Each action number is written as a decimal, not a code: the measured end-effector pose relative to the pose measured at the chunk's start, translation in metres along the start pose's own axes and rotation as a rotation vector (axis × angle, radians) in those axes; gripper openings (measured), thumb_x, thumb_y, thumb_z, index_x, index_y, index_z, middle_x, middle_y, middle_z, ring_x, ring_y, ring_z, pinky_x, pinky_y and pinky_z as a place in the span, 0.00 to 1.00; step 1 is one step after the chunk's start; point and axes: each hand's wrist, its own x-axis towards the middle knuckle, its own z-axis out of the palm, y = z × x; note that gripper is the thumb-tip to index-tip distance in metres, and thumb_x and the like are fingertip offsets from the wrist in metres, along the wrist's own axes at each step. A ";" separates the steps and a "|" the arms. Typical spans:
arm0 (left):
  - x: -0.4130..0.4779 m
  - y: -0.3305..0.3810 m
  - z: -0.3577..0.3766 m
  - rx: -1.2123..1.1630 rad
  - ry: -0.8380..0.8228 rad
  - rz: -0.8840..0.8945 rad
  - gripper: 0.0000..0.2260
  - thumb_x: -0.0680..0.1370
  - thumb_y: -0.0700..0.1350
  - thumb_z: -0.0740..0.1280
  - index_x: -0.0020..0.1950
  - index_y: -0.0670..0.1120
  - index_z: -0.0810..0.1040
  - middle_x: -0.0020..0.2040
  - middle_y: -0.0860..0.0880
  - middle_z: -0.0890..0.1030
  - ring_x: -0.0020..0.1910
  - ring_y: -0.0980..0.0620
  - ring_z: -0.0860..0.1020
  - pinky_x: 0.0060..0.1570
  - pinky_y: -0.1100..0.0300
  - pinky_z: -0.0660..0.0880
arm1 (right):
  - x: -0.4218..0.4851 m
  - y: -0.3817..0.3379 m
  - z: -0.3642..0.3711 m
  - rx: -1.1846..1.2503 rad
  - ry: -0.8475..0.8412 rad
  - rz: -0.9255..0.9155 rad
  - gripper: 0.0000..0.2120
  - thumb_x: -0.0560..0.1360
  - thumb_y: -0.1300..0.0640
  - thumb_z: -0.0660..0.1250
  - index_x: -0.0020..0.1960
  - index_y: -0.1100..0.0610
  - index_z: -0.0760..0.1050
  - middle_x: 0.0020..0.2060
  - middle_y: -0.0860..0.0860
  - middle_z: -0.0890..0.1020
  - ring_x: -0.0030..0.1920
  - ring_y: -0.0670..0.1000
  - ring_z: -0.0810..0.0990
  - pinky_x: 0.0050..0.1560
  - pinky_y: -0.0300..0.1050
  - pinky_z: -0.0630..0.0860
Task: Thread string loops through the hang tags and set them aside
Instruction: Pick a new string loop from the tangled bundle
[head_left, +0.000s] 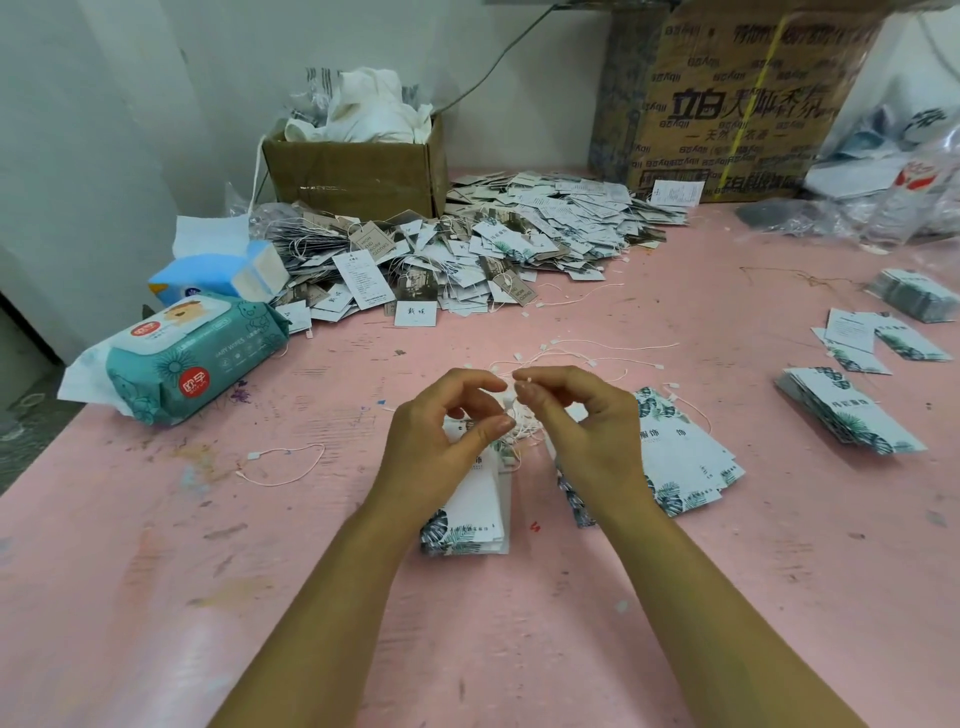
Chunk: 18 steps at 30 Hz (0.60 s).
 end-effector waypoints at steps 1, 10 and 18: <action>0.000 -0.001 0.000 0.027 -0.004 0.009 0.14 0.70 0.40 0.73 0.45 0.59 0.76 0.37 0.58 0.81 0.41 0.62 0.77 0.46 0.74 0.67 | 0.000 -0.001 0.000 0.018 0.006 0.039 0.10 0.72 0.64 0.70 0.44 0.49 0.80 0.33 0.39 0.81 0.37 0.40 0.77 0.41 0.33 0.73; 0.004 -0.013 -0.003 0.328 -0.024 0.002 0.03 0.75 0.42 0.68 0.43 0.50 0.77 0.40 0.62 0.75 0.44 0.56 0.71 0.45 0.69 0.64 | 0.010 -0.001 -0.011 0.309 0.219 0.132 0.08 0.78 0.66 0.60 0.41 0.57 0.70 0.31 0.48 0.82 0.31 0.47 0.77 0.36 0.37 0.74; 0.004 -0.021 0.001 0.464 -0.024 0.015 0.03 0.80 0.45 0.59 0.48 0.48 0.71 0.42 0.63 0.78 0.48 0.50 0.75 0.46 0.60 0.55 | 0.011 0.000 -0.013 0.365 0.281 0.192 0.08 0.79 0.64 0.58 0.42 0.57 0.68 0.31 0.48 0.83 0.30 0.47 0.78 0.37 0.37 0.75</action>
